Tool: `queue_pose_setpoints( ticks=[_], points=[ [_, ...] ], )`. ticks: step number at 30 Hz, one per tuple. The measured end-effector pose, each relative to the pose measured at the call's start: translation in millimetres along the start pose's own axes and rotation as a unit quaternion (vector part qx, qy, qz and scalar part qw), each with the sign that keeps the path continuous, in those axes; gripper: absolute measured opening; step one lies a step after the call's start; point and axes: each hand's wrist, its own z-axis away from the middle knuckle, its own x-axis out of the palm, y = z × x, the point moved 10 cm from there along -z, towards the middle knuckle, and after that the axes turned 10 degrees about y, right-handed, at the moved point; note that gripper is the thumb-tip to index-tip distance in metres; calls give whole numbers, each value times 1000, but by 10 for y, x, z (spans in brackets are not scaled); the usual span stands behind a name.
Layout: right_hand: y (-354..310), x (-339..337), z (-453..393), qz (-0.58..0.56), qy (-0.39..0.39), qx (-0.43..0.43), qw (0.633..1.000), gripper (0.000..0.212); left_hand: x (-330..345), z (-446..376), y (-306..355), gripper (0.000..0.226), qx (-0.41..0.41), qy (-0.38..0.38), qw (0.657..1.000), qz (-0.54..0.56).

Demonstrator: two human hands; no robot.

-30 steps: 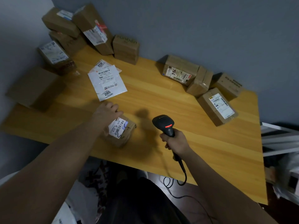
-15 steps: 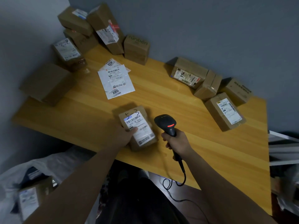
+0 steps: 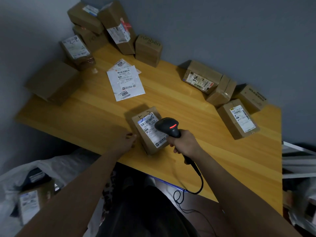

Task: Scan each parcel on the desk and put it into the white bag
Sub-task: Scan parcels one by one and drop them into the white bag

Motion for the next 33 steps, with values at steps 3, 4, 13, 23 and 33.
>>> queue_pose_setpoints(
  ticks=[3, 4, 13, 23, 33],
  points=[
    [-154, 106, 12, 2, -28, 3, 1000, 16, -38, -22, -6, 38, -4, 1, 1000, -5],
    [-187, 137, 12, 2, -34, 6, 999, 15, -46, -21, 8, 38, -2, 1, 1000, -3],
    [-185, 200, -5, 14, -44, 24, 999, 11, -65, -23, 38, 32, -3, 12, 1000, 28],
    [-115, 135, -54, -24, -19, 32, 999, 7, -24, 1, 104, 42, 20, -3, 1000, 16],
    [78, 21, -543, 16, 105, 20, 994, 10, 326, 186, 316, 58, 60, -28, 998, 9]
  ],
)
